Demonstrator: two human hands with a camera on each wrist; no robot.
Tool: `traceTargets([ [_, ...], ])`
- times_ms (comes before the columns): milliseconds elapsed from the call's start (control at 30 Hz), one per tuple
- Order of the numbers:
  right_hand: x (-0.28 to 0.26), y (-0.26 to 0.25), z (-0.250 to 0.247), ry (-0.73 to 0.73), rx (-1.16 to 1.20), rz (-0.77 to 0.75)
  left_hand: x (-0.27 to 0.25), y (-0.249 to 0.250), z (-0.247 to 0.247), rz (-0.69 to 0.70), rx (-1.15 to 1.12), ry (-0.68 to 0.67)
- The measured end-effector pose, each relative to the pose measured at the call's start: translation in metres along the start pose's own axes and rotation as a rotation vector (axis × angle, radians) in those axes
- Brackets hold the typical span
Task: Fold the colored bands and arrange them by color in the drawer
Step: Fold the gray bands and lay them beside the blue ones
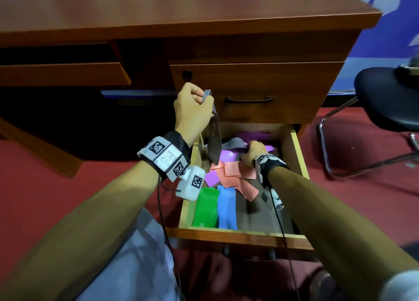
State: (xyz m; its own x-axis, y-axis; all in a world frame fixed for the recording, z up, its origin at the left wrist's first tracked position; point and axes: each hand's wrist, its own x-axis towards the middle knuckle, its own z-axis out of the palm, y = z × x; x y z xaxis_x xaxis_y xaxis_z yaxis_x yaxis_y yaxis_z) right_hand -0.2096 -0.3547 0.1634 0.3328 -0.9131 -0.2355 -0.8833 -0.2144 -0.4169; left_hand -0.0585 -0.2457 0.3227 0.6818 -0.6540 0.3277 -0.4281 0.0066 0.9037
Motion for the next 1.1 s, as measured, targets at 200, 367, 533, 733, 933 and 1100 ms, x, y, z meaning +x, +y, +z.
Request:
traceTargets([
  [200, -0.020, -0.009, -0.025, 0.121, -0.225, -0.220, -0.002, 0.000, -0.004, -0.027, 0.000, -0.034],
  [367, -0.048, -0.014, -0.057, 0.175, -0.179, -0.316, -0.007, 0.005, -0.012, -0.027, 0.010, -0.024],
  [533, -0.082, -0.033, -0.096, 0.244, 0.350, -0.308, -0.016, 0.013, -0.015, -0.013, 0.016, -0.051],
  [733, -0.114, -0.043, -0.133, 0.229, 0.528, -0.238, -0.023, 0.014, -0.014, 0.018, 0.048, -0.078],
  [933, -0.124, -0.032, -0.126, -0.209, 0.603, 0.014, -0.026, 0.016, -0.011, 0.035, 0.067, -0.118],
  [1100, -0.122, -0.032, -0.134, -0.391, 0.689, 0.035, -0.029, 0.018, -0.008, 0.036, 0.086, -0.154],
])
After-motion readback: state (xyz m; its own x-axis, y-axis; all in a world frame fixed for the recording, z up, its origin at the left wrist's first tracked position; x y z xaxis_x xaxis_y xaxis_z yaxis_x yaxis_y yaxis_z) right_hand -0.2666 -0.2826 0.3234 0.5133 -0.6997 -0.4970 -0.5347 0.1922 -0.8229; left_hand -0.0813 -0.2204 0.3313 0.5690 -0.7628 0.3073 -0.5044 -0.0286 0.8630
